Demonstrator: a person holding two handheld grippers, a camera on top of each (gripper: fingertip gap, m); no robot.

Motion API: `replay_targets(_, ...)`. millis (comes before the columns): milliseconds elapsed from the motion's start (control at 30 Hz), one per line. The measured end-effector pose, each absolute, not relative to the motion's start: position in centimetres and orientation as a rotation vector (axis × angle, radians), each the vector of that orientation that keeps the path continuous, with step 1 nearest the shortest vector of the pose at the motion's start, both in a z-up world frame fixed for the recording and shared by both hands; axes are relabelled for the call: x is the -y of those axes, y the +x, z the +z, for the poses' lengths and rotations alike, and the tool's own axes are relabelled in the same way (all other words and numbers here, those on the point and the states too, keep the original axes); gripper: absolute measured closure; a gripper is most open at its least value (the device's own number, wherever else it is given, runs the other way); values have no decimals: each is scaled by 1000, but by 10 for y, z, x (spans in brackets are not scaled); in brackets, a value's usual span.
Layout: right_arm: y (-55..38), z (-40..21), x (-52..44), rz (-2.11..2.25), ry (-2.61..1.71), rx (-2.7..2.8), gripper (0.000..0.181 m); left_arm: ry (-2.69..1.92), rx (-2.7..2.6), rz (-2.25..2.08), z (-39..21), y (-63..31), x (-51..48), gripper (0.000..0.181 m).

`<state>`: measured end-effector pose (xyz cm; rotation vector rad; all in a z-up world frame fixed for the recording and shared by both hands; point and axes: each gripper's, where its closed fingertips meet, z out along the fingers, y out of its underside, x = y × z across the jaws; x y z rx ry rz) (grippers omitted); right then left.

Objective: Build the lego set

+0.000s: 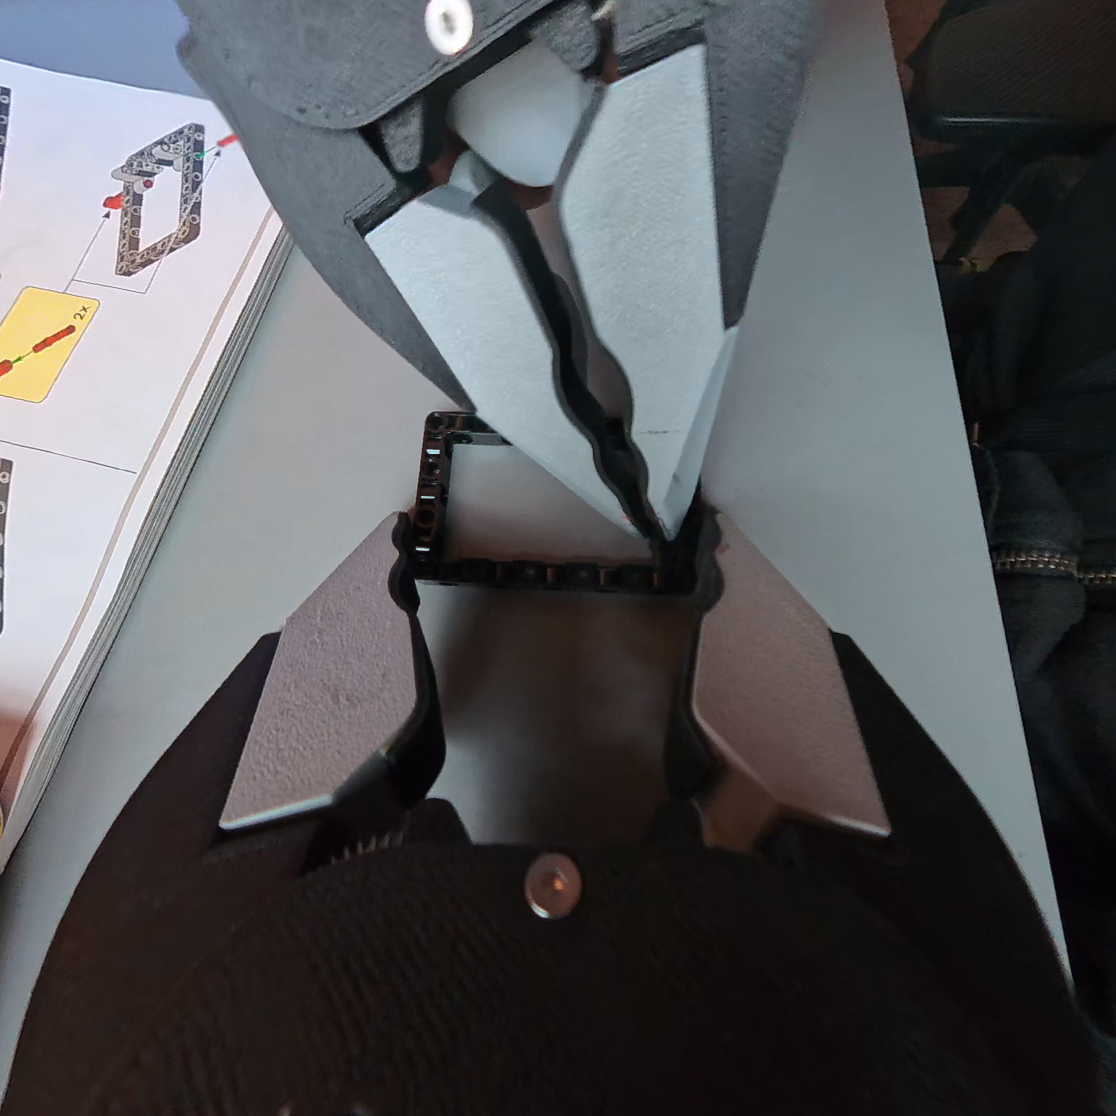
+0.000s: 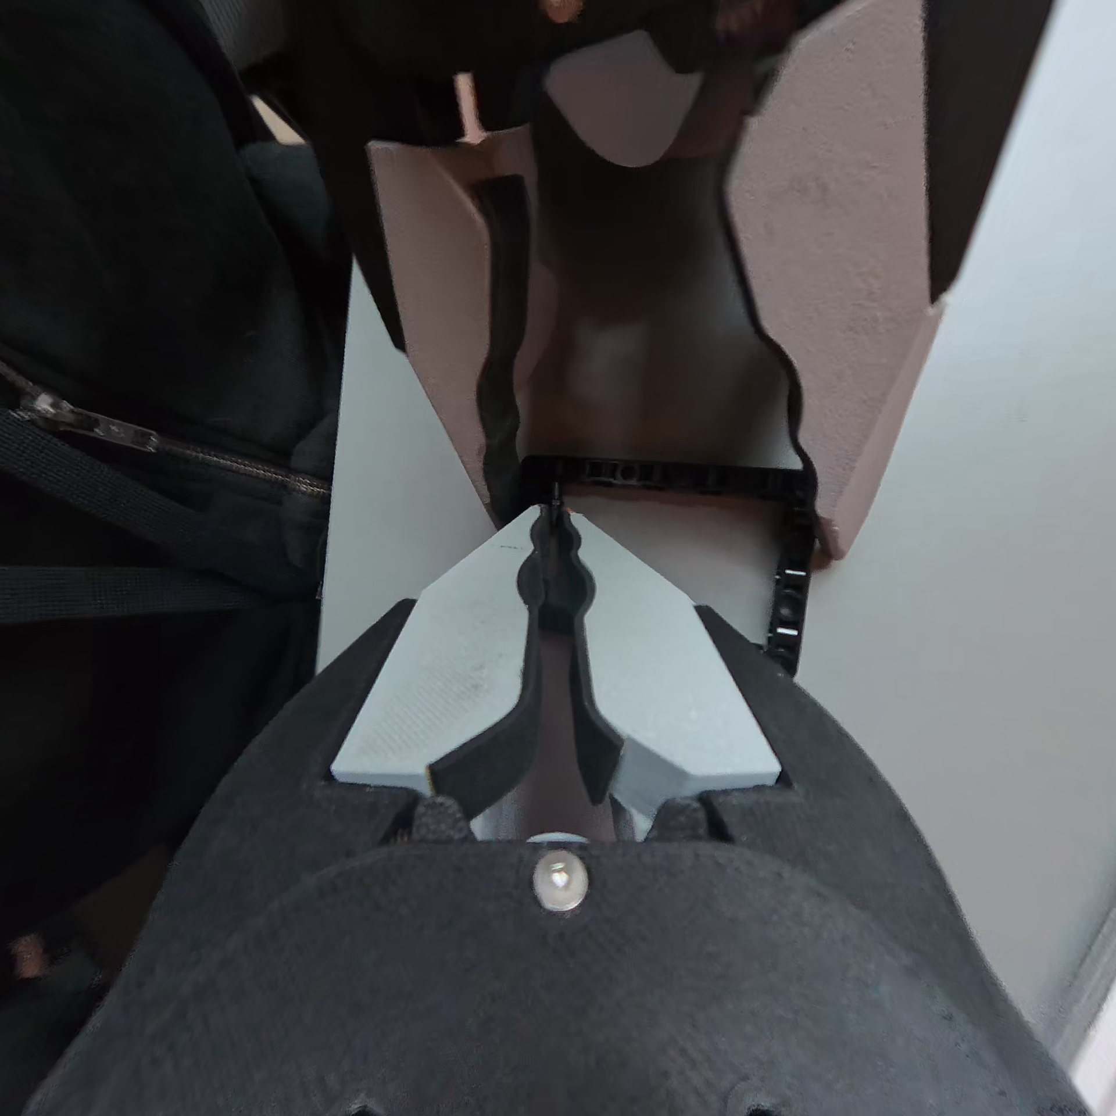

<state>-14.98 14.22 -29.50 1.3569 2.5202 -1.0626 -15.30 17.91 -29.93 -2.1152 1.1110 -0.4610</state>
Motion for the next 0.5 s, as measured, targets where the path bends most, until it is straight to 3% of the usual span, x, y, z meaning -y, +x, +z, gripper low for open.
replay_targets(267, -153, -293, -139, -1195, 1483, -2228, 181, -2113, -1106, -451, -299, -153, -180, 89)
replay_targets(500, -157, -293, -140, -1197, 1411, -2398, 181, -2119, -1090, -448, -299, -155, -182, 89)
